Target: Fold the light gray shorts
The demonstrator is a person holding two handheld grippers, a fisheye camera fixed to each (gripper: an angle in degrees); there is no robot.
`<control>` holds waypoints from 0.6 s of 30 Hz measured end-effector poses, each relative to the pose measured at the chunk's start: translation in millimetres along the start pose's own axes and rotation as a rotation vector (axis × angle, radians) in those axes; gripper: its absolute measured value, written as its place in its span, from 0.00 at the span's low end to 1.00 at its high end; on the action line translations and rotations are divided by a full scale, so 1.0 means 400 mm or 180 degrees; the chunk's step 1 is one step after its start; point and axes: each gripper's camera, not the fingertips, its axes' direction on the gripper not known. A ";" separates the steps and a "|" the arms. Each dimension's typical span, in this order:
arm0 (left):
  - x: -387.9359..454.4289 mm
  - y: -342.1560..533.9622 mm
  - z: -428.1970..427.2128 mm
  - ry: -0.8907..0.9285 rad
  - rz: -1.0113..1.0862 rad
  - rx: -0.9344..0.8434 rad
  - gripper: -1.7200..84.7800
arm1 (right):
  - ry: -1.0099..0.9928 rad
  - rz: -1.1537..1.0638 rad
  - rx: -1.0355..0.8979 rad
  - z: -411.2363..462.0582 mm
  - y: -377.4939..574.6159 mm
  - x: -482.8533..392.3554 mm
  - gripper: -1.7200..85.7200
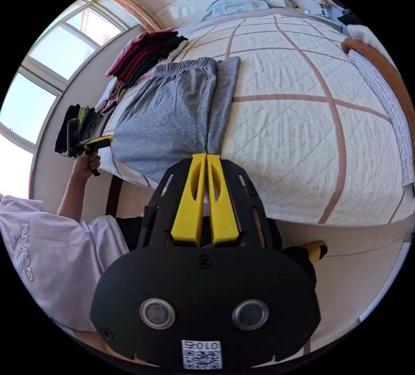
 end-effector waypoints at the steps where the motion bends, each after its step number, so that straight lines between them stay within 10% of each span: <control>1: 0.017 0.010 -0.008 -0.0080 0.0000 0.0022 0.04 | -0.0011 -0.0020 0.0047 -0.018 0.005 -0.002 0.06; 13: 0.453 0.070 0.040 -0.1153 0.1832 0.0229 0.05 | -0.0567 0.0371 0.0039 -0.089 0.154 0.050 0.16; 18: 0.381 0.039 0.113 -0.1296 0.1553 0.0019 0.03 | -0.0762 0.0410 -0.0009 -0.079 0.138 0.066 0.17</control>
